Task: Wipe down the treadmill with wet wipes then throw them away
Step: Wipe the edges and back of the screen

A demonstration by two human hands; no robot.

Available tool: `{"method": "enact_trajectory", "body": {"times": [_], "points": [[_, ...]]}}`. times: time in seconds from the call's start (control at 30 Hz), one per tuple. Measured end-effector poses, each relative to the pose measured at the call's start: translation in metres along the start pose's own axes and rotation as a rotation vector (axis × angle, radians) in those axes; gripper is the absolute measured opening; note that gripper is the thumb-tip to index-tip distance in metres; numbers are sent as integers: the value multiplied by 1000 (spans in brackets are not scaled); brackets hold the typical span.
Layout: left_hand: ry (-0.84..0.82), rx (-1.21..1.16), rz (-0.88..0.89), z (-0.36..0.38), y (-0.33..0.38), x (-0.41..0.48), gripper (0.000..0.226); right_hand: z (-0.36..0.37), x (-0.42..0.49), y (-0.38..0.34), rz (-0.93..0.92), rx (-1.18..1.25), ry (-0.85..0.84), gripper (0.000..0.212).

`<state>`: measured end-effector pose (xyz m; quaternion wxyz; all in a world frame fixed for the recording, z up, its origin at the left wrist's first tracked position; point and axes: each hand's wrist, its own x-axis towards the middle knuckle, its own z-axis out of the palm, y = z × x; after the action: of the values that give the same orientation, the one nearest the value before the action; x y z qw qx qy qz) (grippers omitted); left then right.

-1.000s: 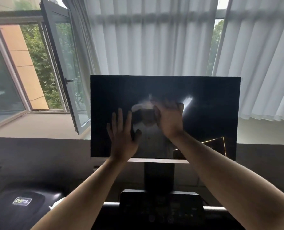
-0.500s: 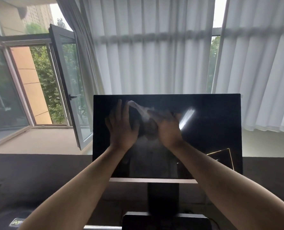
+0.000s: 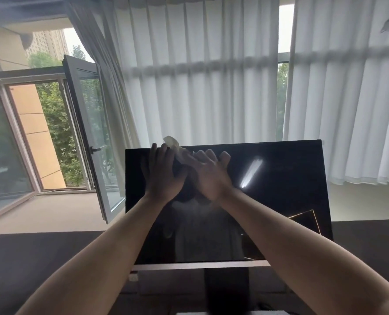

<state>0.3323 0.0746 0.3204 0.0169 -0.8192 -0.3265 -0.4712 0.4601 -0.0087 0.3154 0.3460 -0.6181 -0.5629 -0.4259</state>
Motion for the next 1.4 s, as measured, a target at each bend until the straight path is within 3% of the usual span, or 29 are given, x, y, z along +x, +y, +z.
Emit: {"method": "enact_trajectory", "body": {"times": [0.07, 0.17, 0.23, 0.33, 0.43, 0.53, 0.63, 0.77, 0.9, 1.03, 1.27, 1.4], "points": [[-9, -12, -14, 0, 1, 0, 56, -6, 2, 13, 34, -49, -32, 52], [-29, -25, -51, 1, 8, 0, 68, -16, 7, 28, 321, -61, -70, 37], [-39, -28, -82, 2, 16, 4, 65, -19, 9, 27, 398, -55, -79, 33], [-51, -57, -24, 8, 30, 12, 50, -20, 14, 13, 251, 66, -201, 48], [-37, -191, 55, 15, 42, 13, 27, -30, 19, 16, 170, 43, -240, 49], [-7, -104, 110, 20, 38, 7, 44, -38, 13, 39, 179, -47, -261, 50], [-34, -64, 104, 21, 35, 4, 60, -44, 2, 68, 350, -136, -141, 45], [-41, -31, 83, 26, 41, 9, 56, -46, 0, 76, 451, -175, -166, 39], [-139, -88, 144, 38, 57, 23, 42, -40, 8, 57, 320, -99, -164, 29], [-72, -74, 112, 36, 73, 16, 35, -42, 9, 65, 241, -113, -187, 18], [-96, -20, 103, 34, 71, 10, 51, -52, 1, 102, 547, -232, -93, 33], [-90, -9, 87, 36, 75, 9, 50, -46, 4, 83, 457, -129, -109, 31]]}}
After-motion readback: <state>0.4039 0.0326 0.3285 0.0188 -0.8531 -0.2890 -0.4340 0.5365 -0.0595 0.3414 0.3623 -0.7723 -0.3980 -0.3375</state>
